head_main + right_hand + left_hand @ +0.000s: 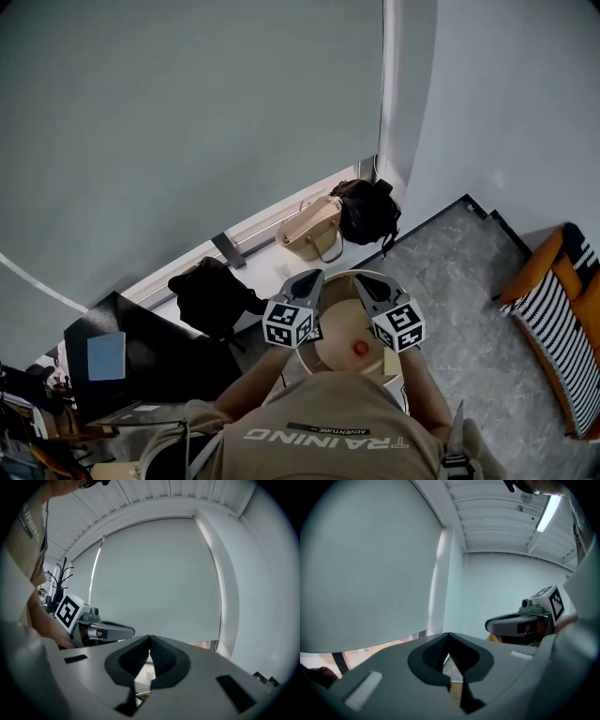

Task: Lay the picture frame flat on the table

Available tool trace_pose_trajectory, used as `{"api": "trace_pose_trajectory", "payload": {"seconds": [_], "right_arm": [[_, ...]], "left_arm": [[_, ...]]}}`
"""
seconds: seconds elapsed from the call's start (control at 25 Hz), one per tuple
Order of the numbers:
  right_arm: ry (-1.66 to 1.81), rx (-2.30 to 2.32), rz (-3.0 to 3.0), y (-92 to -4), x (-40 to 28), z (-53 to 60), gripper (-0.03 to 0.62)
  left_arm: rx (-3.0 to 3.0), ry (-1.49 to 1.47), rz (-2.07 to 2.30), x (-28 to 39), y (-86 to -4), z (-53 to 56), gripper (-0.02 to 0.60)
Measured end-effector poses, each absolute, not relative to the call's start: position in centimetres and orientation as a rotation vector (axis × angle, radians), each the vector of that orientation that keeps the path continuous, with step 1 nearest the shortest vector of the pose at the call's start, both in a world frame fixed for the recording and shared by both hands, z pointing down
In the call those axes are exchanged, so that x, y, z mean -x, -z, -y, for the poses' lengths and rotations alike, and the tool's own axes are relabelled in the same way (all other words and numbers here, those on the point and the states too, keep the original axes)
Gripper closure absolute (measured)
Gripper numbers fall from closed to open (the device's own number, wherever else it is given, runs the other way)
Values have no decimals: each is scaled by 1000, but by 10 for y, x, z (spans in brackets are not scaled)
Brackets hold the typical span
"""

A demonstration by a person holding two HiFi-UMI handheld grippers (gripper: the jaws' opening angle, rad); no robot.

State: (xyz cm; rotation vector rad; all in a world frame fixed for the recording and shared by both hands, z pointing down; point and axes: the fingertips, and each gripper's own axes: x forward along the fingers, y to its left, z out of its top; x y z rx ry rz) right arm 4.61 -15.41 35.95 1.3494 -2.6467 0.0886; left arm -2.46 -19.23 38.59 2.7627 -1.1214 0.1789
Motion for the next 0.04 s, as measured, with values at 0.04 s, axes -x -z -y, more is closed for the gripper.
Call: {"api": "trace_pose_trajectory", "payload": {"seconds": [0.04], "right_arm": [[-89, -1349, 2644, -361, -45, 153, 588]], "left_arm": [[-2759, -188, 1119, 26, -388, 191, 575]]}}
